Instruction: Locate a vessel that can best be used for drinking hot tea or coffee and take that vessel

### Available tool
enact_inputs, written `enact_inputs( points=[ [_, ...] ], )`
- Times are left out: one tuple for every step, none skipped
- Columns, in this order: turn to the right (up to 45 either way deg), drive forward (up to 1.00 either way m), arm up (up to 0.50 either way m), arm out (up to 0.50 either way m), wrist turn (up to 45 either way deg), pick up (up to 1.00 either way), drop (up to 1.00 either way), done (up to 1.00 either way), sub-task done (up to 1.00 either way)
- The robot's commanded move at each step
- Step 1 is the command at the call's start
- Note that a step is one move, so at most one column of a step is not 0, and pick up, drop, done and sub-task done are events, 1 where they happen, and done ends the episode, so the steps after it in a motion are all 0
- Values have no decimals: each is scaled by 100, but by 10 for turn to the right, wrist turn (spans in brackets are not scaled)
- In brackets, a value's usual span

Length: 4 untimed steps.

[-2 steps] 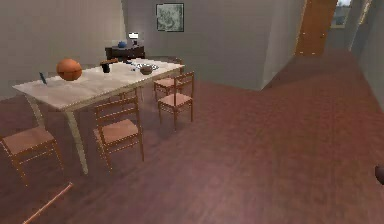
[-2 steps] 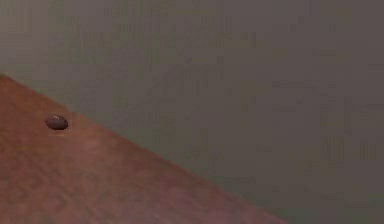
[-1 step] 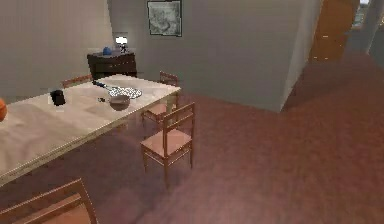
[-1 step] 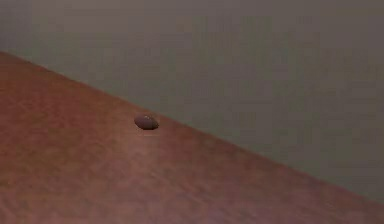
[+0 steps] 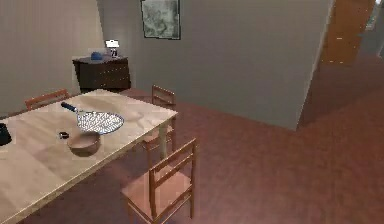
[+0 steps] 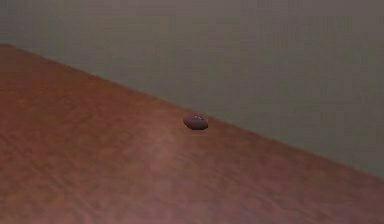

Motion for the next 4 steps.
enact_inputs(
  points=[
    [270, 0, 0, 0, 0, 0, 0, 0, 0],
    [0, 5, 0, 0, 0, 0, 0, 0, 0],
    [-450, 0, 0, 0, 0, 0, 0, 0, 0],
    [-120, 0, 0, 0, 0, 0, 0, 0, 0]
  ],
)
